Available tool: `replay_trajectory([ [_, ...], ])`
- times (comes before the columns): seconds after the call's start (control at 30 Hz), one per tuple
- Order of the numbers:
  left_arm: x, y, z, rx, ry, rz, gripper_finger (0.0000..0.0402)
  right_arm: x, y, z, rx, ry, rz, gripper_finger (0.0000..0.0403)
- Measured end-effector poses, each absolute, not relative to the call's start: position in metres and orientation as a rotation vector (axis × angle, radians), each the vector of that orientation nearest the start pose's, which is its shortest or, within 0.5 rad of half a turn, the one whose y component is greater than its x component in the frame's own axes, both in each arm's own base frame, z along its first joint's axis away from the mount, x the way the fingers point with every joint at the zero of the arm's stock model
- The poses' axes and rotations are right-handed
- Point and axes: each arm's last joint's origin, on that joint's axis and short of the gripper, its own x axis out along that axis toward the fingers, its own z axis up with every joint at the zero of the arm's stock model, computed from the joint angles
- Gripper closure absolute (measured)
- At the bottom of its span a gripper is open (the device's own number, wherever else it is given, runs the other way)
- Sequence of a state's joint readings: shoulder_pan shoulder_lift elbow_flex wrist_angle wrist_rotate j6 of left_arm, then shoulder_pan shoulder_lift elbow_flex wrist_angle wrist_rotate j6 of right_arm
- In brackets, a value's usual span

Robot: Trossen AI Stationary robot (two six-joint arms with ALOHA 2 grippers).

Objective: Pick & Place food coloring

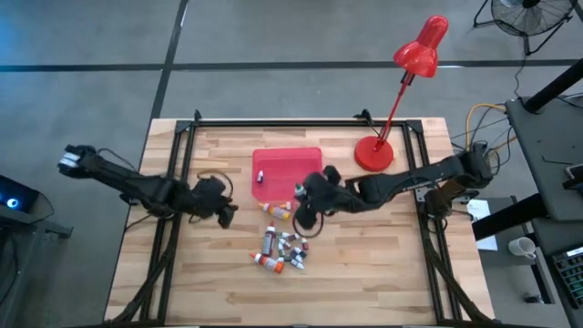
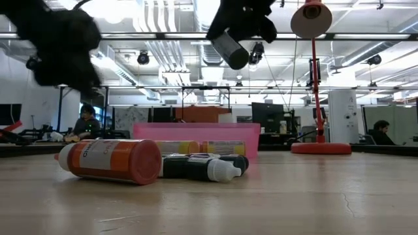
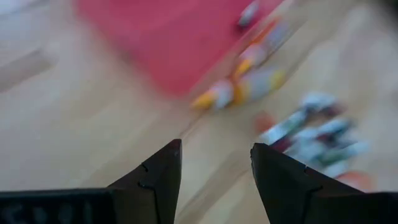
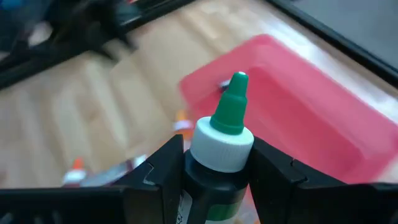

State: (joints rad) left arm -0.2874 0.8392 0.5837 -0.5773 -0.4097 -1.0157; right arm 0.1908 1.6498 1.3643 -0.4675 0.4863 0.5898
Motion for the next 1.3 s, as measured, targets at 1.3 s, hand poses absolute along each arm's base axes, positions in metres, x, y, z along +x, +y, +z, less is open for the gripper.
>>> replay_trajectory([
  [1.3,0.298,0.015,0.301,-0.803,0.558,0.033,0.0236,0.369,0.068,0.27,0.186,0.694,-0.351,0.0266],
])
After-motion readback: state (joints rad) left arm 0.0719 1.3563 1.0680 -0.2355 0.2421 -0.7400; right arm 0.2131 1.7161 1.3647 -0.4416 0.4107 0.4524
